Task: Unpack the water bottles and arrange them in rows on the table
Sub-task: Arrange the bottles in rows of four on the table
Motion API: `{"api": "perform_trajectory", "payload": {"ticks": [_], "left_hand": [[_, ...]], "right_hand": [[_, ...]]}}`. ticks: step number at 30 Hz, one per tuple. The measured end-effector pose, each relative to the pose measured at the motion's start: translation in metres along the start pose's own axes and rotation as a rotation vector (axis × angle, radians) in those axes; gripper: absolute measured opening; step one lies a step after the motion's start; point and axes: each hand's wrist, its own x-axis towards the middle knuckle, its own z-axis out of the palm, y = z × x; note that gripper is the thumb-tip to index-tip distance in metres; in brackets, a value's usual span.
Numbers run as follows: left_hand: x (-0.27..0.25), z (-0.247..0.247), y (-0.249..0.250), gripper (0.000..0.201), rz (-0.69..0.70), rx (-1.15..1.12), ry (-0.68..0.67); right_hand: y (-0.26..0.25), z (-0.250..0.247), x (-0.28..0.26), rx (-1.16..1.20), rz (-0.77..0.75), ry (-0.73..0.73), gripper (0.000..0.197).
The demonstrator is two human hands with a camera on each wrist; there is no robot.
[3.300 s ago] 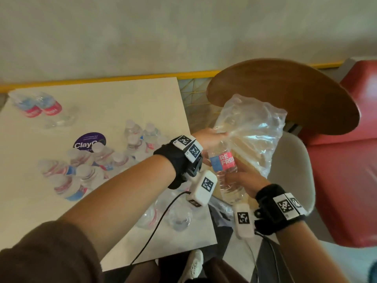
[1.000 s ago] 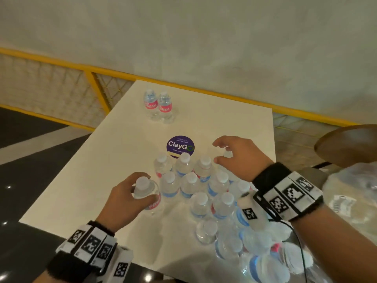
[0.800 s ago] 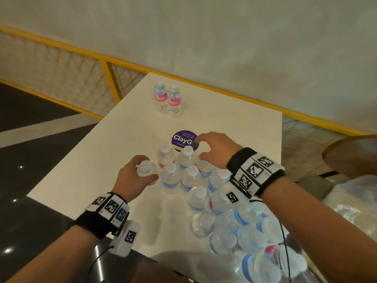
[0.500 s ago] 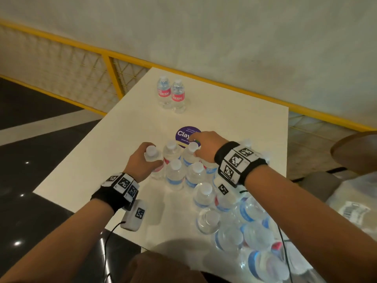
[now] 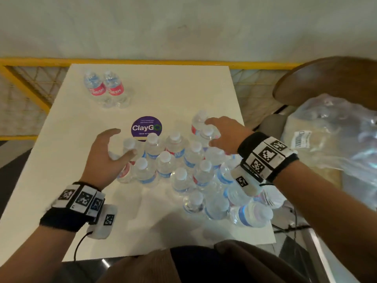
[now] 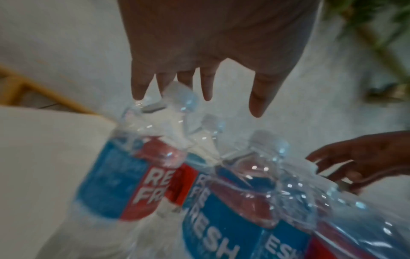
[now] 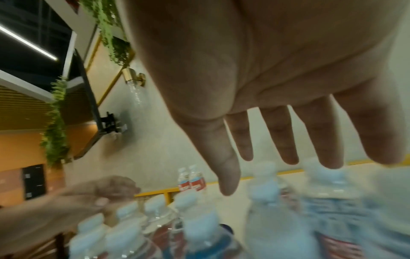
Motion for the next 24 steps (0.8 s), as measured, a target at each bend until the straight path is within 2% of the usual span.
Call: {"api": "perform_trajectory", "payload": {"ticks": [2, 4, 7, 10, 12, 14, 16, 19, 22, 24], "left_hand": [[-0.001, 0.001, 0.024, 0.054, 0.147, 0.026, -0.004], [0.003, 0.004, 0.052, 0.049, 0.212, 0.068, -0.055], [0.018, 0.01, 0.089, 0.046, 0.18, 0.27, -0.338], [0.04, 0.013, 0.099, 0.056, 0.12, 0.538, -0.611], [0.054, 0.015, 0.095, 0.061, 0.094, 0.697, -0.716], [0.062, 0.019, 0.092, 0.061, 0.112, 0.829, -0.792], [0.068, 0.024, 0.091, 0.057, 0.162, 0.902, -0.834], [0.072, 0.03, 0.091, 0.047, 0.223, 0.964, -0.841], [0.078, 0.033, 0.088, 0.032, 0.277, 1.062, -0.814], [0.083, 0.032, 0.085, 0.03, 0.249, 1.076, -0.773]], "right_hand": [[0.024, -0.002, -0.007, 0.016, 0.082, 0.04, 0.066], [0.042, -0.003, -0.009, 0.005, 0.153, 0.041, 0.067], [0.057, -0.003, -0.013, -0.023, 0.197, -0.001, 0.062], [0.055, 0.001, -0.017, -0.028, 0.141, 0.052, 0.056], [0.042, 0.002, -0.016, -0.01, 0.066, 0.131, 0.053], [0.023, 0.001, -0.009, -0.013, -0.018, 0.148, 0.049], [0.004, -0.001, 0.001, -0.043, -0.062, 0.1, 0.049], [-0.013, 0.003, 0.023, -0.134, -0.044, -0.004, 0.043], [-0.02, 0.008, 0.038, -0.189, -0.016, 0.02, 0.032], [-0.023, 0.008, 0.045, -0.182, -0.02, 0.042, 0.029]]}}
